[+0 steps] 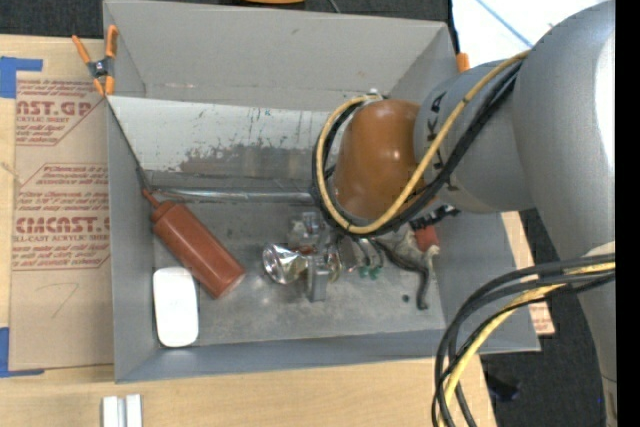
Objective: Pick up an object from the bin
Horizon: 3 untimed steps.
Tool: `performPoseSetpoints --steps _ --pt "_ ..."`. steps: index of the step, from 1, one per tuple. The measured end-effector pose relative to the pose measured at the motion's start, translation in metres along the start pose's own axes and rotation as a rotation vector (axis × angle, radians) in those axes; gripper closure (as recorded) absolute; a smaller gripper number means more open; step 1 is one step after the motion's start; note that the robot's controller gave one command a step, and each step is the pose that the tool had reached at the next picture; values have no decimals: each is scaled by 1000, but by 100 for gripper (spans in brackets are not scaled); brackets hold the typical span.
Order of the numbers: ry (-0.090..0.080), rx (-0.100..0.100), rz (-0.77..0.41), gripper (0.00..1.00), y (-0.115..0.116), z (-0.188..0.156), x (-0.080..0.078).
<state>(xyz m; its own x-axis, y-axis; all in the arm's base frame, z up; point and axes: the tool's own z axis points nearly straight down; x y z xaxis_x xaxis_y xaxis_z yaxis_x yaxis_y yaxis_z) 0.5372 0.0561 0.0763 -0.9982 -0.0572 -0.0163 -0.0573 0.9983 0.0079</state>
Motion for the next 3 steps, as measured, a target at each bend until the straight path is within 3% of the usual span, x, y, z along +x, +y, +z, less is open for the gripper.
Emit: performPoseSetpoints --steps 2,3 --pt "-29 -2 2 100 1 -18 -8" --pt "-21 -2 1 100 1 -30 -6"
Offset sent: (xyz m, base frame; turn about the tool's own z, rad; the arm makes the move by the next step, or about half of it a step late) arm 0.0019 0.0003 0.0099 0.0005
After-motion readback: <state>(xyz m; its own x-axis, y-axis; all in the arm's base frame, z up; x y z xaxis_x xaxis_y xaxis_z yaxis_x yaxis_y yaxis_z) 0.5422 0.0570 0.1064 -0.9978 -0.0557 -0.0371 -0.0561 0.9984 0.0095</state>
